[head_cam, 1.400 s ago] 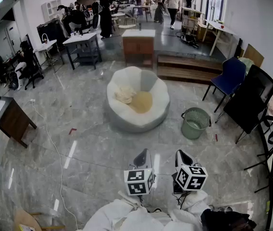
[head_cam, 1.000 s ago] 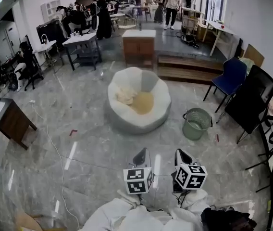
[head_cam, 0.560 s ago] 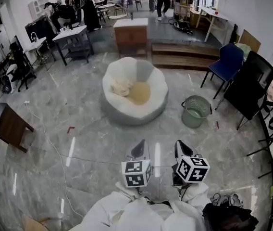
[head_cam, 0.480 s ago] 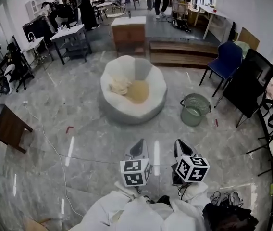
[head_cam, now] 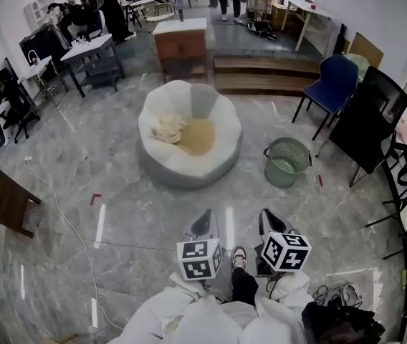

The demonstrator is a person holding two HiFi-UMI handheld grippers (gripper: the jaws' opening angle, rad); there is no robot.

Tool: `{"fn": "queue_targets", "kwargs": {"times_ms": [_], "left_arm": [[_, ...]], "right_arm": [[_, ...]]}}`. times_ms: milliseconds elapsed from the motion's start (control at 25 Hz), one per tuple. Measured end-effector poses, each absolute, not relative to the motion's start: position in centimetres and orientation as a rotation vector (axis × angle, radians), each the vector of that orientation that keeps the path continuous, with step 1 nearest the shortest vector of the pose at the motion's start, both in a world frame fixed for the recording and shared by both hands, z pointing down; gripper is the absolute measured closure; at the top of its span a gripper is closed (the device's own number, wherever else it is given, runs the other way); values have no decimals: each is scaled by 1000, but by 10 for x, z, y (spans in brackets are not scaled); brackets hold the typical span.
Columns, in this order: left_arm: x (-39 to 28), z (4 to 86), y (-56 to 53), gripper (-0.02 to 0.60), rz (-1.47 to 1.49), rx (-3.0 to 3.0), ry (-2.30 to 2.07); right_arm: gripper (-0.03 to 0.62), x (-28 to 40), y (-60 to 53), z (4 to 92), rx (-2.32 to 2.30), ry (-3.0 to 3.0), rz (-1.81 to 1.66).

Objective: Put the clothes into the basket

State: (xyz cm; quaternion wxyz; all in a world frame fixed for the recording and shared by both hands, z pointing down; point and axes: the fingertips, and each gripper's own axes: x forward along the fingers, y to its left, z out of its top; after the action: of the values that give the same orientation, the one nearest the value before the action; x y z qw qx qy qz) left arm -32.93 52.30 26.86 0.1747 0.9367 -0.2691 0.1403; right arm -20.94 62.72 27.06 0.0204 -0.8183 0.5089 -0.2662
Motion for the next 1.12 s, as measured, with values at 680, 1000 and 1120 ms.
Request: {"fn": "queue_targets", "kwargs": {"times_ms": [680,1000,1120], "left_arm": [[-150,271,386,583,404,2586,-844],[-103,273,355,583,426,2577,-883],[-98,278,343,583,443,2581,-886]], "right_arm": [[571,-28,492,276,-2511,1680,-915],[571,25,461,277,-2483,1719,-930],[571,30,449,283,-2470,1718,-946]]}}
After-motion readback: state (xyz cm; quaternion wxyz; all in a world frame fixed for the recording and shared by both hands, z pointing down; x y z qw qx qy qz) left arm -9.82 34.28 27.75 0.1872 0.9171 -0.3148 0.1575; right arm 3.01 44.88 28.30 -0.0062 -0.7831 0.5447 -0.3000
